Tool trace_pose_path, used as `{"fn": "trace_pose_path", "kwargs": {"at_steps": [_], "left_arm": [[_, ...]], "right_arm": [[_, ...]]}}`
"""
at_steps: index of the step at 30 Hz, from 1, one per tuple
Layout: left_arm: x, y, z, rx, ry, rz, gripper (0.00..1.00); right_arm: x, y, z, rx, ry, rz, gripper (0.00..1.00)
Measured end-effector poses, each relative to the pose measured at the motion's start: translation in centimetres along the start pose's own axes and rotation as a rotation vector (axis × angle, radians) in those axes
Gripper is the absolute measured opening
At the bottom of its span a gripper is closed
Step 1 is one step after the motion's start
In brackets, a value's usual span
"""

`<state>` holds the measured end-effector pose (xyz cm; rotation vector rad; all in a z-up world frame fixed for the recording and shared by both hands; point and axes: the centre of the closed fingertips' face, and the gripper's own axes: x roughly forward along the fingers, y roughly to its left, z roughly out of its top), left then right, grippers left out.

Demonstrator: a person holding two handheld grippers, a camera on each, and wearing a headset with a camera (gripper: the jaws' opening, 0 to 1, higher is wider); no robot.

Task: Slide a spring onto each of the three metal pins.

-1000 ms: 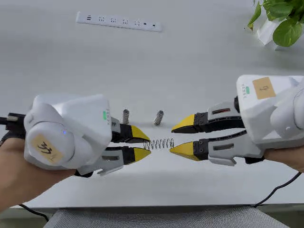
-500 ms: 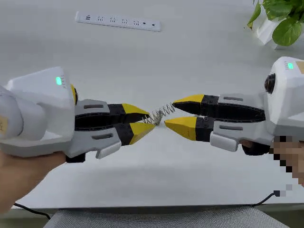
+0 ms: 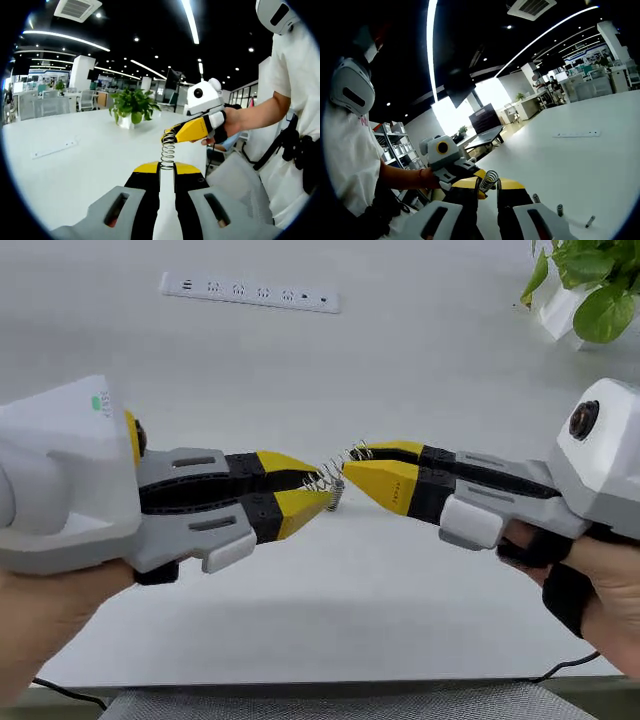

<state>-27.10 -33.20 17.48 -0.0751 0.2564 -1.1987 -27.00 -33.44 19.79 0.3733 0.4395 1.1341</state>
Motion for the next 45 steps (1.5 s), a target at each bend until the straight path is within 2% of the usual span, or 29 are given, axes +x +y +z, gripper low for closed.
{"fn": "trace_pose_path", "kwargs": {"at_steps": [8, 36, 41, 45], "left_arm": [[0.1, -0.1, 0.2, -0.002, -0.004, -0.009, 0.06], [0.3, -0.7, -0.2, 0.003, 0.025, -0.040, 0.07], [0.3, -0.9, -0.4, 0.008, 0.033, -0.048, 0.07], [0.4, -1.2, -0.5, 0.016, 0.044, -0.058, 0.07]], "right_arm": [[0.0, 0.1, 0.4, -0.010, -0.008, 0.004, 0.07], [0.0, 0.8, 0.3, -0.138, 0.081, 0.028, 0.07], [-0.1, 1.0, 0.1, -0.175, 0.115, 0.039, 0.07], [-0.3, 1.1, -0.1, -0.235, 0.176, 0.047, 0.07]]}}
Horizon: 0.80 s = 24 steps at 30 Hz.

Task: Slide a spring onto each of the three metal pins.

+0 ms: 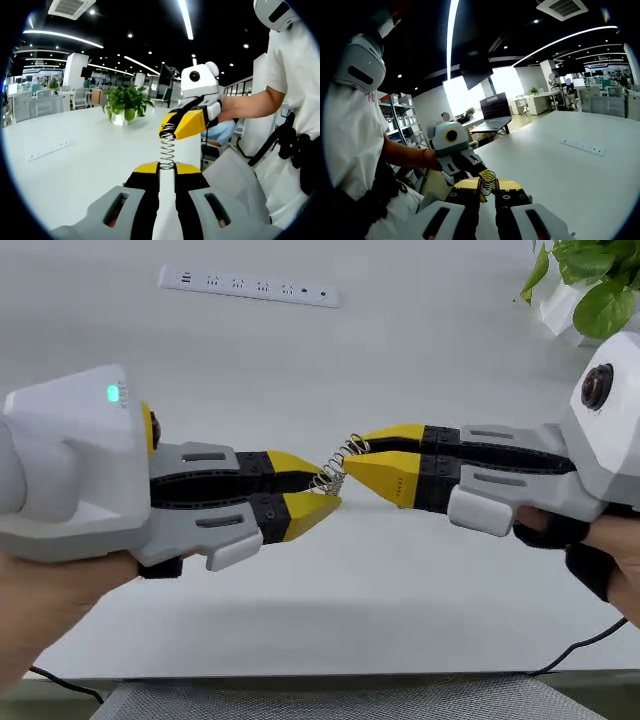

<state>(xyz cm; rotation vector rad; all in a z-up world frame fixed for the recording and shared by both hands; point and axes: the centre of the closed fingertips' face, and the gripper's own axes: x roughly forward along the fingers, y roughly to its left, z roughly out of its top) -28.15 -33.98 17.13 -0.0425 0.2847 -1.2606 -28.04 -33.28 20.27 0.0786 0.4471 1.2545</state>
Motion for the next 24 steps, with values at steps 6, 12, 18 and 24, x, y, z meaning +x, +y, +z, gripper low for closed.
{"fn": "trace_pose_path", "kwargs": {"at_steps": [6, 12, 18, 24], "left_arm": [[0.2, -0.3, -0.2, 0.012, 0.012, -0.009, 0.07], [0.3, -0.5, -0.2, 0.018, 0.017, -0.019, 0.06], [0.3, -0.7, 0.0, 0.022, 0.012, -0.029, 0.06], [0.5, -0.8, -0.5, 0.040, 0.041, -0.036, 0.06]], "right_arm": [[0.1, 0.5, -0.1, -0.074, 0.066, 0.022, 0.07], [0.3, 1.0, -0.1, -0.139, 0.124, 0.054, 0.07], [0.0, 0.9, -0.2, -0.202, 0.212, 0.094, 0.10], [-0.8, 0.5, -0.6, -0.357, 0.391, 0.156, 0.16]]}}
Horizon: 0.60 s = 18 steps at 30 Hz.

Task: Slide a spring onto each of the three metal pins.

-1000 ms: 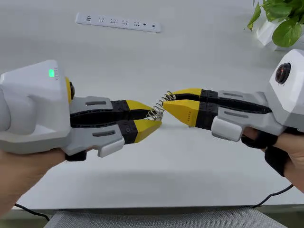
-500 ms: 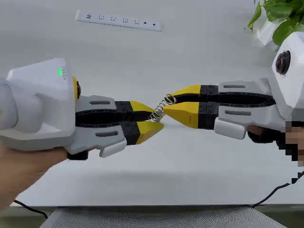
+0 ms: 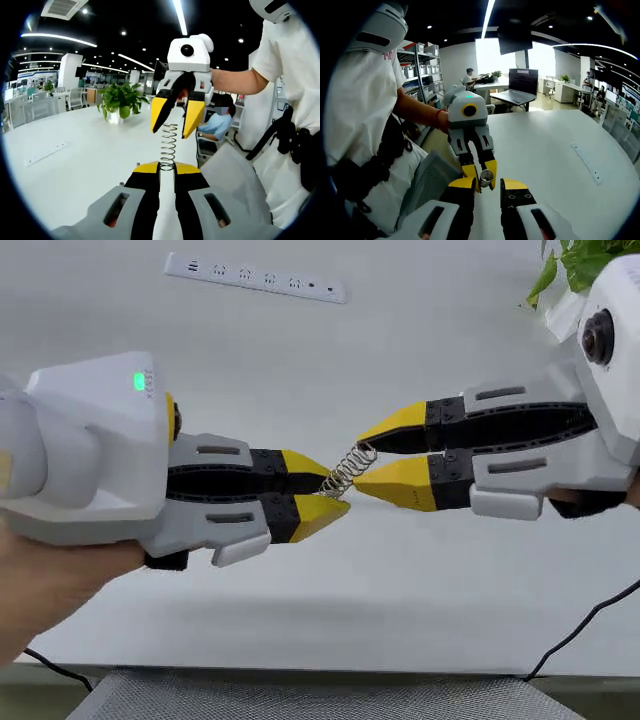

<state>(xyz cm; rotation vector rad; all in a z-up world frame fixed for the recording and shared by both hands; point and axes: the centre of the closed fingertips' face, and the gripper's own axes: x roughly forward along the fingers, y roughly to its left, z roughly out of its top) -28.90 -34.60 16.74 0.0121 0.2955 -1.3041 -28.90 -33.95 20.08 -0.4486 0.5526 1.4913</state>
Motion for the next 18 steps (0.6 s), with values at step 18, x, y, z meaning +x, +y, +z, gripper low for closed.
{"fn": "trace_pose_path", "kwargs": {"at_steps": [18], "left_arm": [[1.0, -0.4, -1.7, 0.044, 0.089, -0.028, 0.06]], "right_arm": [[2.0, 1.3, -2.1, -0.383, 0.393, 0.238, 0.15]]}}
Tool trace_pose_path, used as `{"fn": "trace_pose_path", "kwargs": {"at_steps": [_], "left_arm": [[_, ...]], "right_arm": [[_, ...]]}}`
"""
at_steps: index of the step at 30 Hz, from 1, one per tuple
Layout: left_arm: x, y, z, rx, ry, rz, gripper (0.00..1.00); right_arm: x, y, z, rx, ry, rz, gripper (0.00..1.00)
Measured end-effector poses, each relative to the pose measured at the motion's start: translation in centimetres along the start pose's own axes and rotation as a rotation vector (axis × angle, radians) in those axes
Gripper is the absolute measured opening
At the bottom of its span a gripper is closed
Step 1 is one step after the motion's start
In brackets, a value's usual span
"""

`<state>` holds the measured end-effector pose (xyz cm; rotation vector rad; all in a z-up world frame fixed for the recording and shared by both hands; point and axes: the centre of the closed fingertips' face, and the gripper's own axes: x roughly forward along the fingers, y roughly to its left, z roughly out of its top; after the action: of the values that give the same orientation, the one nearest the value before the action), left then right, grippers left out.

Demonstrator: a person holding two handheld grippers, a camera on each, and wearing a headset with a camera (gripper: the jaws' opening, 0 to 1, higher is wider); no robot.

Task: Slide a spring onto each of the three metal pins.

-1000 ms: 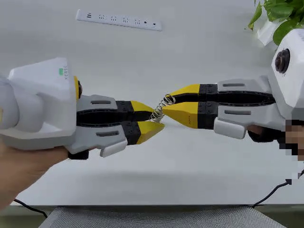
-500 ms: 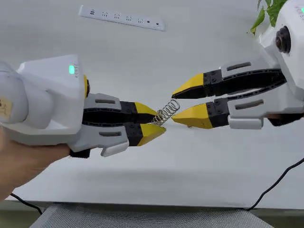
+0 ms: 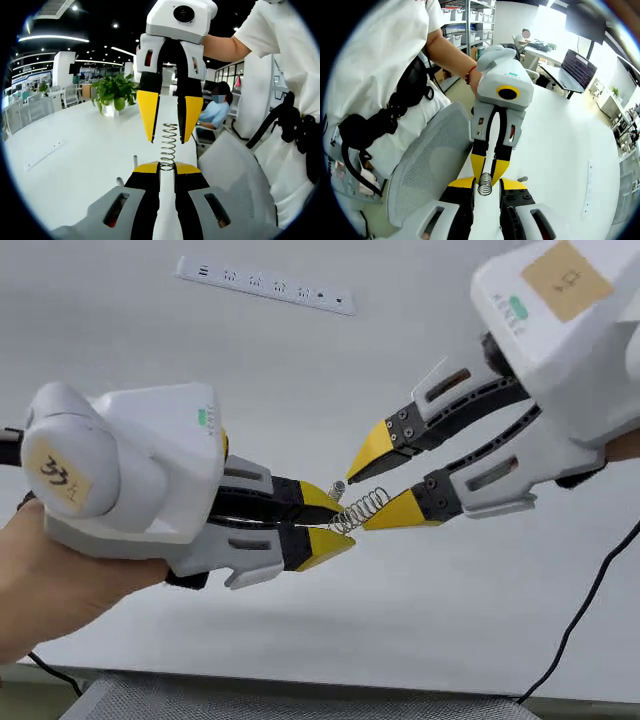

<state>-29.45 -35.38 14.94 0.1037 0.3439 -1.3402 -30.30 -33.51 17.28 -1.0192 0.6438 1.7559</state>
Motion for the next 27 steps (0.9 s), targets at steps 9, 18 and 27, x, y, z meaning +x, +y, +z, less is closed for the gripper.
{"fn": "trace_pose_path", "kwargs": {"at_steps": [9, 18, 27], "left_arm": [[0.3, -0.3, -0.4, -0.005, 0.016, -0.012, 0.06], [0.3, -0.5, -0.7, -0.010, 0.021, -0.015, 0.06], [0.4, -0.6, -0.6, -0.008, 0.022, -0.020, 0.06]], "right_arm": [[1.0, 0.6, -0.9, -0.053, 0.062, 0.029, 0.12], [1.3, 0.9, -0.9, -0.054, 0.055, 0.044, 0.09], [1.2, 1.0, -0.8, -0.057, 0.052, 0.045, 0.08]]}}
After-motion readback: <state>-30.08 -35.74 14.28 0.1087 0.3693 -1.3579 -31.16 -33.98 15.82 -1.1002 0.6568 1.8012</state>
